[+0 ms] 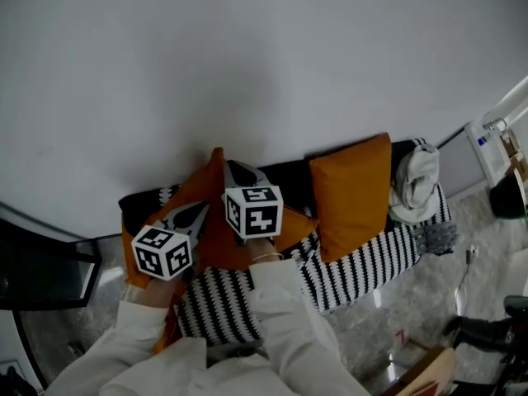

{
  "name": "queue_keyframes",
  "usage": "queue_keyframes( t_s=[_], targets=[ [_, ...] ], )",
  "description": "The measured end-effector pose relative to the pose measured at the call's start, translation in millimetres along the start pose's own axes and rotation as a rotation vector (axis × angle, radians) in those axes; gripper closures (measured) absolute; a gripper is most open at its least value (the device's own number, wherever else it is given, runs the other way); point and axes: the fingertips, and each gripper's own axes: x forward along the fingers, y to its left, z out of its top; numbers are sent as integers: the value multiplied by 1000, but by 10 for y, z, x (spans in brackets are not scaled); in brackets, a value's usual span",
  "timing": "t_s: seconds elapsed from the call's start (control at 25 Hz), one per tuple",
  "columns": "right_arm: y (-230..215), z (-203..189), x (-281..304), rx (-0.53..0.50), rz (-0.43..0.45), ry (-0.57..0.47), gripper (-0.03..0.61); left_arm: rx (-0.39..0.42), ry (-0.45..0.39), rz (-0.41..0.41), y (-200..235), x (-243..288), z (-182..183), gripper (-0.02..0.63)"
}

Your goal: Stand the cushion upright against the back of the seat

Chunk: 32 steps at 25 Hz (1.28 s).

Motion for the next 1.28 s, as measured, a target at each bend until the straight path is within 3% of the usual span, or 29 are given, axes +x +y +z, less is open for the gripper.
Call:
queue_keyframes(
  t_s=[0.72, 1.28],
  targets=[
    [265, 38, -369, -67, -28, -30, 565, 13, -26, -17, -169, -250, 42, 606],
    [587, 24, -1447, -80, 23, -158, 565, 25, -46, -59, -681, -616, -69, 606]
  ],
)
